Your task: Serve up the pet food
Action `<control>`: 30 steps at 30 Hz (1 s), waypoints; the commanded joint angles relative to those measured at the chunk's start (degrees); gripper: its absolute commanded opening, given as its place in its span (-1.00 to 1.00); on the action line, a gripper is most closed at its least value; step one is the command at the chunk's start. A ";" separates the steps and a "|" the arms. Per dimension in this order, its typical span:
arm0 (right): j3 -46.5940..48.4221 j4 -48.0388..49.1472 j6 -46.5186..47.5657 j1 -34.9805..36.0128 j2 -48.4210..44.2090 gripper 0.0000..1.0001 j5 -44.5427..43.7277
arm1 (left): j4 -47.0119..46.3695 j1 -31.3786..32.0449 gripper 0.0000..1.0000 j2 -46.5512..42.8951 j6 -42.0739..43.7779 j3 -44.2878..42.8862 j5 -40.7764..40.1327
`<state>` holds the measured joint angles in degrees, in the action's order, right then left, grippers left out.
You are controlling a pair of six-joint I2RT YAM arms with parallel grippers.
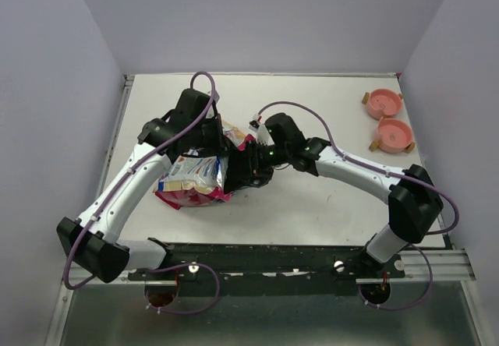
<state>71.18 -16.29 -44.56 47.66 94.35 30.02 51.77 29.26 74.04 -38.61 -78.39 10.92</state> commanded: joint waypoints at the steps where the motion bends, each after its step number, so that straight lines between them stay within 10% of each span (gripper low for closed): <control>1: -5.51 12.01 -1.68 -2.04 -6.61 -0.99 8.92 | 0.43 1.16 -1.00 -2.93 1.60 -5.63 -1.67; 17: 2.01 -22.72 8.42 -3.45 -9.80 -0.99 -1.04 | -0.35 0.28 -1.00 -1.53 3.28 -7.65 -3.80; 30: -4.02 -8.31 -0.01 -9.16 -16.39 -0.99 8.38 | 0.17 0.01 -1.00 -0.04 4.42 -9.68 -3.36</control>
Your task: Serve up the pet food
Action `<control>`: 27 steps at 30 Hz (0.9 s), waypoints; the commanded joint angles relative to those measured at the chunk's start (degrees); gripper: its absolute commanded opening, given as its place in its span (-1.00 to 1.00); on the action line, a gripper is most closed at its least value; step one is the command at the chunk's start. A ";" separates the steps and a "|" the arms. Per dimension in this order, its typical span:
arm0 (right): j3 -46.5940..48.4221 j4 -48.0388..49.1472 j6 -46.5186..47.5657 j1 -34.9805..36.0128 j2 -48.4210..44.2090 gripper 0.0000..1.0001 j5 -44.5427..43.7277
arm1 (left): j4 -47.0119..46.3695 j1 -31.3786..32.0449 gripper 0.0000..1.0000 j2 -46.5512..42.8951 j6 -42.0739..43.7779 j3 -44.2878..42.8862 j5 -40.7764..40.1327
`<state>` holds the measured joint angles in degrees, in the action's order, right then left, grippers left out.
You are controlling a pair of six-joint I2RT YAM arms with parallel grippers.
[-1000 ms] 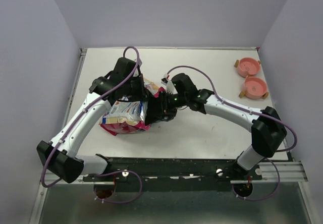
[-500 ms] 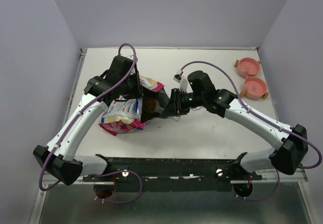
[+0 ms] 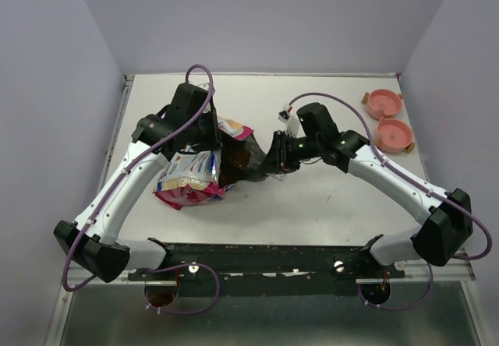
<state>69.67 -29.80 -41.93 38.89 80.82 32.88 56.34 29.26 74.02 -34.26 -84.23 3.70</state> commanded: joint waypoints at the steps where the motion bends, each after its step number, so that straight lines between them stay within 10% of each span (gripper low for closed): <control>1: -3.65 5.28 -2.54 -0.83 -2.68 -0.99 6.74 | -4.39 0.01 -1.00 -0.01 -0.02 -3.93 3.85; 10: -17.18 27.14 -14.57 -6.45 -7.60 -0.99 23.00 | -3.34 -0.16 -1.00 0.07 -0.19 -6.04 4.38; 17: -27.74 61.83 -33.45 -8.48 -4.89 -0.99 28.89 | -3.51 -0.25 -1.00 -0.72 -0.28 -5.86 4.82; 22: -27.13 56.10 -29.71 -8.66 -5.76 -0.99 28.02 | -3.69 -0.25 -1.00 -1.59 -0.54 -5.95 5.00; 27: -30.38 73.73 -38.92 -8.75 -3.30 -0.99 30.13 | -3.25 -0.34 -1.00 -1.86 -0.54 -6.83 4.56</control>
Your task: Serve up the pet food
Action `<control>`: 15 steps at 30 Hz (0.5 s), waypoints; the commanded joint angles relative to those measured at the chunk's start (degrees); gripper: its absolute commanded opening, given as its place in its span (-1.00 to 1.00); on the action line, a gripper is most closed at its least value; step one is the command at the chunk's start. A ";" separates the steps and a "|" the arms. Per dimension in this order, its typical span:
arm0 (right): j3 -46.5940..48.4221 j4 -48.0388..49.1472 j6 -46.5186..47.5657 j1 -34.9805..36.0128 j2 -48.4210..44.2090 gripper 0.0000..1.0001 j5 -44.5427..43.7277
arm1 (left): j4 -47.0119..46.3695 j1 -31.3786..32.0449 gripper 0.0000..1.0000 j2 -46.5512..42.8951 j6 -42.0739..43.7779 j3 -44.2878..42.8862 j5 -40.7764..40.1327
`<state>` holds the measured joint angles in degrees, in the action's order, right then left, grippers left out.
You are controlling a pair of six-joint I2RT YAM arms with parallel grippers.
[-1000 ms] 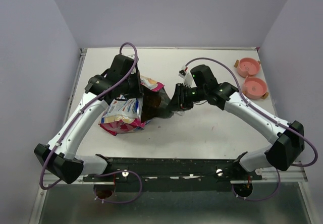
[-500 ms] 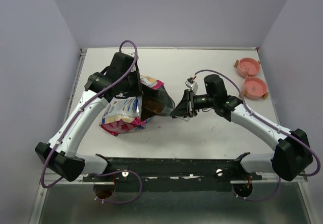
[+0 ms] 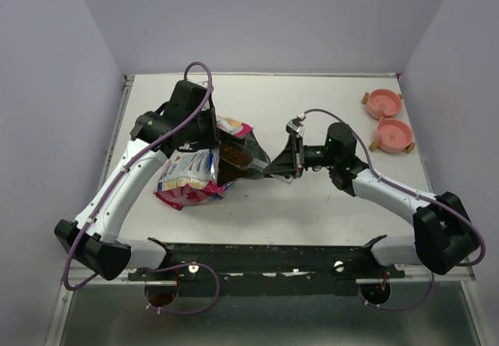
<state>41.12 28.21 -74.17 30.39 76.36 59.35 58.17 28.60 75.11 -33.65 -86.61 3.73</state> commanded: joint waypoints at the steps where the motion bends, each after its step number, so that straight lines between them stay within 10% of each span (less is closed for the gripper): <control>1: -1.92 14.43 -5.12 -0.25 1.42 -0.99 3.75 | -5.00 0.23 -1.00 -3.13 -1.16 -4.71 4.45; 8: -3.68 8.36 0.69 -0.16 -1.12 -0.99 3.49 | -4.47 0.23 -1.00 -4.80 -1.24 -5.77 1.03; 15: -5.26 36.85 -12.88 -0.24 7.57 -0.99 5.15 | -3.60 0.05 -1.00 -5.77 -1.51 -6.90 -0.30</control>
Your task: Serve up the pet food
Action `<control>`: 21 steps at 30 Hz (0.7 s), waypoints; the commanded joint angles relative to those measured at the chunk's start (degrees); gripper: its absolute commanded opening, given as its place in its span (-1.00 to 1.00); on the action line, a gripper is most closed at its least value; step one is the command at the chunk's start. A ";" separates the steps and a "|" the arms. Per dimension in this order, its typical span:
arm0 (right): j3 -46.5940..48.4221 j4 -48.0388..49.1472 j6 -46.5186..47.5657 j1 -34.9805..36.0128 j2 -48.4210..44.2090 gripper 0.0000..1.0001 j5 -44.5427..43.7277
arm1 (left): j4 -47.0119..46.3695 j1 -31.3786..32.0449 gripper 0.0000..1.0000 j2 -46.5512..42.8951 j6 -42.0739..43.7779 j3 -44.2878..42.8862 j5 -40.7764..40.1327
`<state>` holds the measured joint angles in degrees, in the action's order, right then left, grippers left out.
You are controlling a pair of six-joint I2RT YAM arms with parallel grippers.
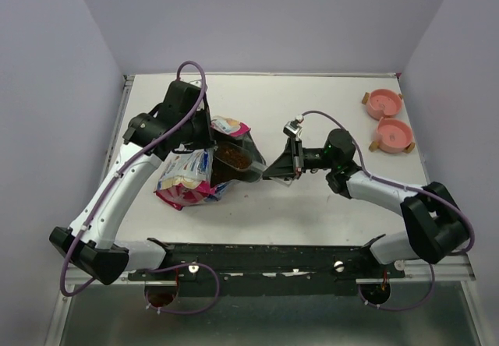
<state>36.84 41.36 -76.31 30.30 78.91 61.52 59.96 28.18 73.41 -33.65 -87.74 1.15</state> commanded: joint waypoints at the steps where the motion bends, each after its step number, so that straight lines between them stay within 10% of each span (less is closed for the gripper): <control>1: -1.59 26.37 -13.05 -0.25 4.41 -0.99 3.17 | -4.95 0.47 -1.00 -4.06 -1.33 -6.29 1.93; 5: 2.87 -8.69 9.19 -0.16 -2.71 -0.99 0.02 | -4.68 0.20 -1.00 -4.41 -1.07 -6.30 1.14; 21: 7.27 -21.12 8.02 -0.77 -13.69 -0.99 1.24 | 4.71 -1.55 -1.00 1.56 -5.72 -16.57 -12.47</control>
<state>39.90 28.34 -69.58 30.24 69.56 62.72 68.97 26.70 75.83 -35.42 -96.25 -5.96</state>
